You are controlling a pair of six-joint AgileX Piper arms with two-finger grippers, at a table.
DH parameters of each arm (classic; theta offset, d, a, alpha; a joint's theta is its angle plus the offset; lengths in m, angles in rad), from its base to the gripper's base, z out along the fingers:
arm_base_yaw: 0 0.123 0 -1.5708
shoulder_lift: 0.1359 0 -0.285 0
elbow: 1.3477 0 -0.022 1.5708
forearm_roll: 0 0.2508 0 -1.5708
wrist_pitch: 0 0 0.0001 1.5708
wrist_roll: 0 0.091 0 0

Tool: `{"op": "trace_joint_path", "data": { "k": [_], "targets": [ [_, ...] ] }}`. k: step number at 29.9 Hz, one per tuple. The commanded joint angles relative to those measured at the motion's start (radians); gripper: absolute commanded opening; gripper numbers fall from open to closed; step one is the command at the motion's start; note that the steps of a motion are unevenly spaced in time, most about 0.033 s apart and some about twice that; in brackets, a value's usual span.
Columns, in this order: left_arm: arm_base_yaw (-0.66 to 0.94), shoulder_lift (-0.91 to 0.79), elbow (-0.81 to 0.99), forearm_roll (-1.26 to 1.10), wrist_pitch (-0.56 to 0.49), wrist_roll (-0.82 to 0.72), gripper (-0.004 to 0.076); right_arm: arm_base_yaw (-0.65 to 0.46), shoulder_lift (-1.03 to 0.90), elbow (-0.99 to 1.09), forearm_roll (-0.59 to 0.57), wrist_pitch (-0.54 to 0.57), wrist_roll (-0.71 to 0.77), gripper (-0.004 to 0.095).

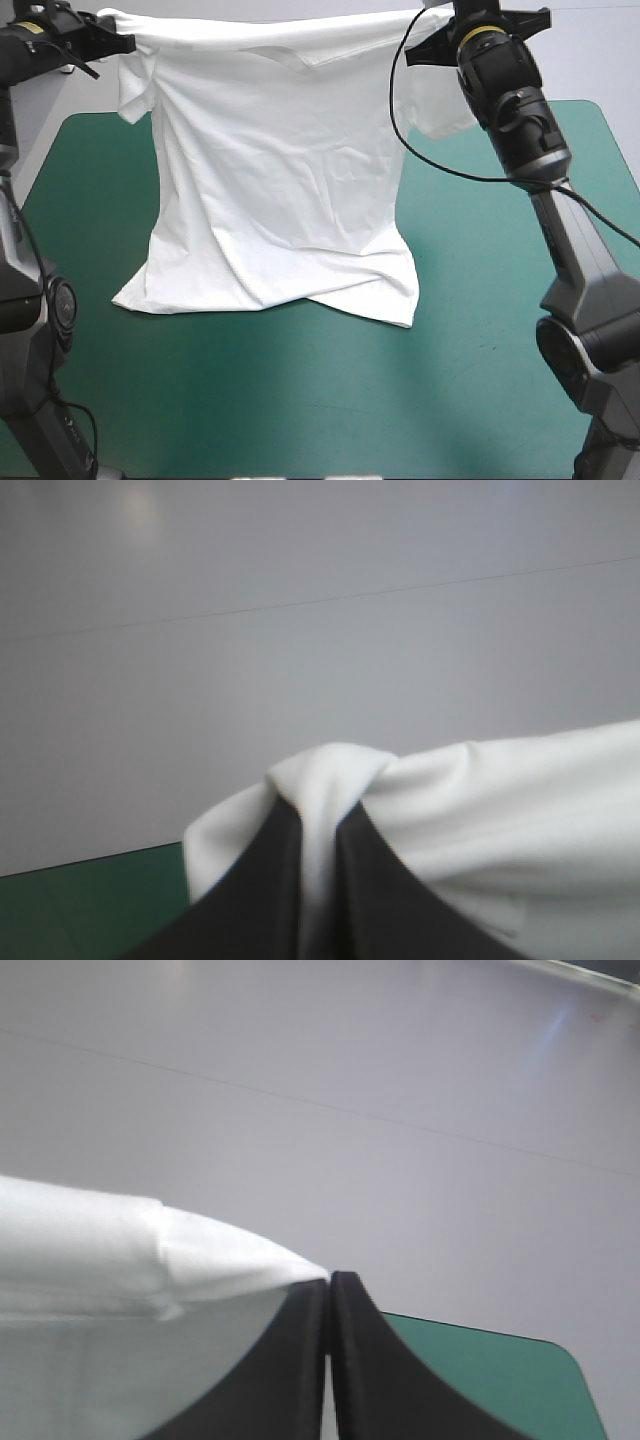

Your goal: Fold the cloth

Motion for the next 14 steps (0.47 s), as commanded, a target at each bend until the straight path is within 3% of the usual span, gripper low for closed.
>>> {"op": "trace_joint_path", "data": {
  "k": [1,10,12,14],
  "targets": [
    [-0.006,0.069,-0.02,-0.078,-0.16,0.032,-0.001,-0.04,0.052,-0.021,-0.004,-0.145,0.004,-0.0018],
    [-0.006,0.329,-0.02,-0.249,-0.281,0.158,0.0001,-0.047,0.303,-0.021,-0.077,-0.191,0.126,-0.0018],
    [-0.006,0.357,-0.02,-0.249,-0.281,0.165,0.007,-0.047,0.337,-0.021,-0.053,-0.193,0.164,-0.0017],
    [-0.006,0.366,-0.02,-0.259,-0.281,0.165,0.0244,-0.049,0.354,-0.021,0.026,-0.199,0.15,0.0021]
  ]
}}
